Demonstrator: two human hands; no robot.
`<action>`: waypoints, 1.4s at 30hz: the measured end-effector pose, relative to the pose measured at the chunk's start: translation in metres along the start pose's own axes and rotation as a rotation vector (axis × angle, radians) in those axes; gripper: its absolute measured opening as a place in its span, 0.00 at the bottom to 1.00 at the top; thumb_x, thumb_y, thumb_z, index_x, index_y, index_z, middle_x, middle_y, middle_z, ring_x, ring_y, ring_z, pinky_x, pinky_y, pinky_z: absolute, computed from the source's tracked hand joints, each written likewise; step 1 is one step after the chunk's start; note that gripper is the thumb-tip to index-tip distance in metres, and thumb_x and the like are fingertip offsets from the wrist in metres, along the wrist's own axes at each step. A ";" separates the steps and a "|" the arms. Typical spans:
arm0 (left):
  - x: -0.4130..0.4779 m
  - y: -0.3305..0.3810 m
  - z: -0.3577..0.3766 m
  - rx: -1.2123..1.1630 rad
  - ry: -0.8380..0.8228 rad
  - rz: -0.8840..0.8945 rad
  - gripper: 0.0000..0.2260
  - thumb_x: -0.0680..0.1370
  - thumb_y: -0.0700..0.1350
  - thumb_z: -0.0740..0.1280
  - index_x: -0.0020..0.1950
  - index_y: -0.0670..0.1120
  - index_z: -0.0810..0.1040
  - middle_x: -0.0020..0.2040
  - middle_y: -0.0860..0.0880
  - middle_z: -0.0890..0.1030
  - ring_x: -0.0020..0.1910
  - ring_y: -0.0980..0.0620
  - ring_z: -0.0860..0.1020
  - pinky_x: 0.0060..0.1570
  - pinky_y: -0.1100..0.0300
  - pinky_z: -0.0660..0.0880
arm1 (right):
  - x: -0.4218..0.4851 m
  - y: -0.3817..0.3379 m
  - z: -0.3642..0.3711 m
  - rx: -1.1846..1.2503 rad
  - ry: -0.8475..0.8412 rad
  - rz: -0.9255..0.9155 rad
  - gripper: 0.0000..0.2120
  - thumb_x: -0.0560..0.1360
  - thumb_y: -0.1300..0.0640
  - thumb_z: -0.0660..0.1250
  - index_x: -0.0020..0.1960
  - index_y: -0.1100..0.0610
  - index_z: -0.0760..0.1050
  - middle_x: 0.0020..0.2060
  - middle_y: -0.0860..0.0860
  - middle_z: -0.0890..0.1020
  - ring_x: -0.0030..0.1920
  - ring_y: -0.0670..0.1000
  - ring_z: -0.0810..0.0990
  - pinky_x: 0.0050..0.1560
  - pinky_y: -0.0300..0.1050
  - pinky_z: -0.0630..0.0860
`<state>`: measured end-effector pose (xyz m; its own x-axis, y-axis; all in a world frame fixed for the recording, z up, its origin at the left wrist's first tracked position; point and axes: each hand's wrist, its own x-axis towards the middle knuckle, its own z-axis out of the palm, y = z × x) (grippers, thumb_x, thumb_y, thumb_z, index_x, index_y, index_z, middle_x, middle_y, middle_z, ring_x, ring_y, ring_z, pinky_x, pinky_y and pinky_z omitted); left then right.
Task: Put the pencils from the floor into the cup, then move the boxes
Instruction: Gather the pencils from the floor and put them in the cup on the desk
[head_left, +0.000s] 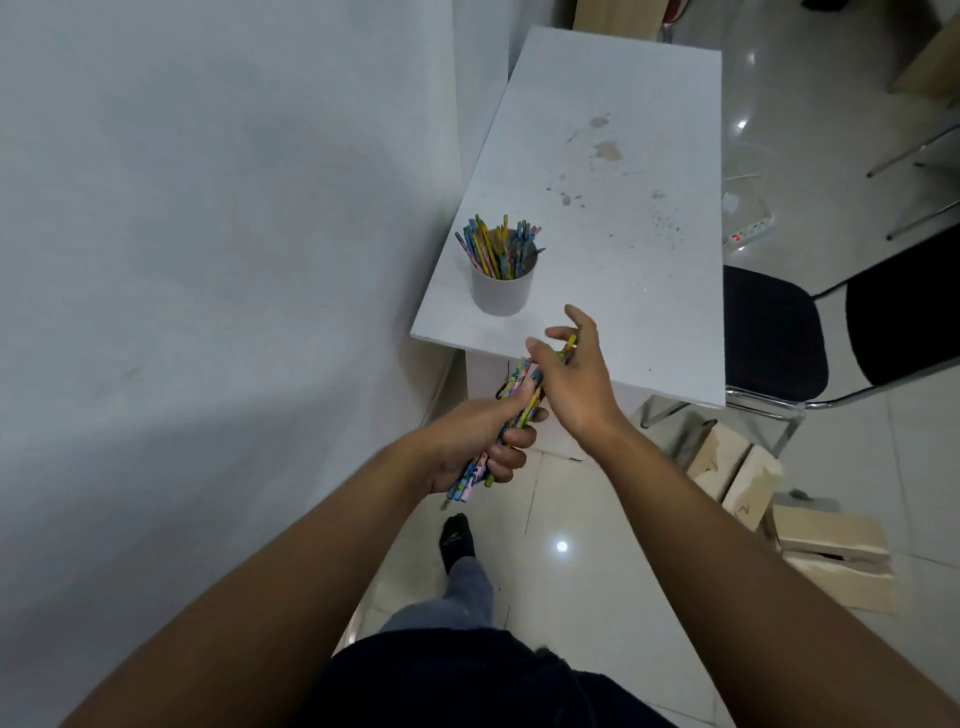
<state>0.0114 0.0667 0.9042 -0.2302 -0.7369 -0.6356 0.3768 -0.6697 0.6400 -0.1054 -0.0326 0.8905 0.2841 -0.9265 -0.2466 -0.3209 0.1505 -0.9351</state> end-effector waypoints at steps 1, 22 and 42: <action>0.004 0.008 -0.005 0.016 -0.016 -0.016 0.22 0.82 0.65 0.62 0.58 0.46 0.71 0.34 0.53 0.61 0.26 0.58 0.57 0.25 0.66 0.58 | 0.015 -0.005 -0.001 -0.020 -0.030 0.008 0.22 0.84 0.47 0.65 0.76 0.51 0.71 0.62 0.49 0.80 0.57 0.52 0.84 0.62 0.53 0.82; 0.139 0.137 -0.052 -0.532 0.476 0.480 0.16 0.82 0.50 0.67 0.36 0.48 0.68 0.28 0.50 0.66 0.26 0.52 0.68 0.30 0.58 0.70 | 0.106 -0.019 0.072 0.957 0.067 0.643 0.32 0.85 0.34 0.51 0.69 0.59 0.78 0.60 0.60 0.85 0.63 0.61 0.83 0.66 0.59 0.76; 0.229 0.194 -0.108 0.534 0.927 0.489 0.14 0.75 0.59 0.75 0.46 0.48 0.85 0.43 0.52 0.87 0.42 0.55 0.85 0.44 0.53 0.84 | 0.222 0.003 0.012 0.677 0.122 0.773 0.20 0.87 0.43 0.57 0.61 0.58 0.77 0.54 0.60 0.87 0.57 0.61 0.85 0.64 0.60 0.81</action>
<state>0.1286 -0.2219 0.8368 0.6584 -0.7250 -0.2021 -0.2304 -0.4497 0.8629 -0.0331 -0.2335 0.8298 0.1111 -0.5169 -0.8488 0.2095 0.8471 -0.4885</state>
